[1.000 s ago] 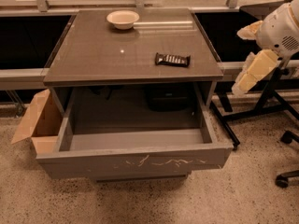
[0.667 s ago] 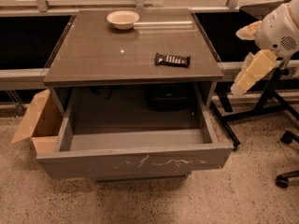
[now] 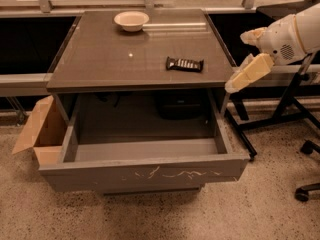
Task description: Place rxbar chocolate into top drawer
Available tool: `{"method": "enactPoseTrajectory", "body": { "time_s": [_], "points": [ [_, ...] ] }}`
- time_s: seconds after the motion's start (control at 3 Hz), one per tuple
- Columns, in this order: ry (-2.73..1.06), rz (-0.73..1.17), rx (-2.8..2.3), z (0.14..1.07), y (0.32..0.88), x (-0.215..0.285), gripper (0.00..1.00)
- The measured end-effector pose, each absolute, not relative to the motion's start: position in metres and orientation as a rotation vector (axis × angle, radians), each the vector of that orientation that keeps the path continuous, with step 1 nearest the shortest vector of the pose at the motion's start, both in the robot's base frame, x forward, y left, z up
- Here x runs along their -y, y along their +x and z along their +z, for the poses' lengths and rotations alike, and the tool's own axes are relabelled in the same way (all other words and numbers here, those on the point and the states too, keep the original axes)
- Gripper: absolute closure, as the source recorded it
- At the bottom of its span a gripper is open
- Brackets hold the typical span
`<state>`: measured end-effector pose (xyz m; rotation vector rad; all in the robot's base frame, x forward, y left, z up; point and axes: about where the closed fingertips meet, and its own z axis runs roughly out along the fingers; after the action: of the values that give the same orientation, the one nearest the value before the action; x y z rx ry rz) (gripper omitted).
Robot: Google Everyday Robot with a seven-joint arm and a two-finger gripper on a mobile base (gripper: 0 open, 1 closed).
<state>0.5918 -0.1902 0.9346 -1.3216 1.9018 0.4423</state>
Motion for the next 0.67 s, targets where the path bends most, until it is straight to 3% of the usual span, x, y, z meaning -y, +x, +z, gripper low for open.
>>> {"method": "enactPoseTrajectory", "body": {
  "time_s": [0.67],
  "points": [
    [-1.139,0.646,-1.797,0.919,0.643,0.15,0.0]
  ]
}}
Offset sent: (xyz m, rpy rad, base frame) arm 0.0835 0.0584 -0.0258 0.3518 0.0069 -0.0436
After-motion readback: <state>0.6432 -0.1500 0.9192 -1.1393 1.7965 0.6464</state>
